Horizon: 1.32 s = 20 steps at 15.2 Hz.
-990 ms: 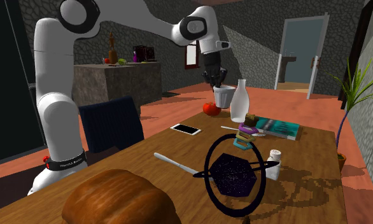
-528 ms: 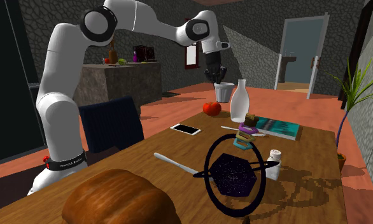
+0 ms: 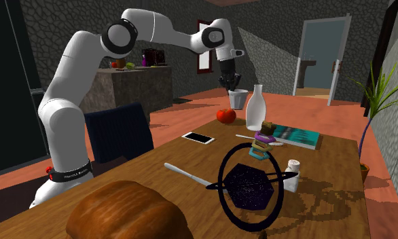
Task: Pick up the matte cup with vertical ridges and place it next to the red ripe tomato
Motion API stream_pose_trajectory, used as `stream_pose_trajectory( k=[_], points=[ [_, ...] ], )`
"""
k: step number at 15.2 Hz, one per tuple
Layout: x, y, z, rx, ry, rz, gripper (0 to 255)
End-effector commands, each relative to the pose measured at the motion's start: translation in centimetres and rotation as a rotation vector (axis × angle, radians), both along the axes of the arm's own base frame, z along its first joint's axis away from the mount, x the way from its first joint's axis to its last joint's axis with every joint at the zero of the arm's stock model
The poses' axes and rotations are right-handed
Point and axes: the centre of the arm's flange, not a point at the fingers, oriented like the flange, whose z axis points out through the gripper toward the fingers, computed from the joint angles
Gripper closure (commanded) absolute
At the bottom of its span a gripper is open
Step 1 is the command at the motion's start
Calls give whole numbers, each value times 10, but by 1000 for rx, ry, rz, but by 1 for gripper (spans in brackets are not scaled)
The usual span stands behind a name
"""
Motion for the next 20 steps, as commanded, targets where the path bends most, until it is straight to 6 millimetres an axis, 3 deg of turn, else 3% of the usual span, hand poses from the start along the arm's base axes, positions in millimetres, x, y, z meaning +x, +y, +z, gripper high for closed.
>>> stream_pose_trajectory(
  k=[1, 20],
  points=[
    [2, 1, -10, 0, -1, 0, 255],
    [2, 1, -111, 0, -1, 0, 255]
  ],
)
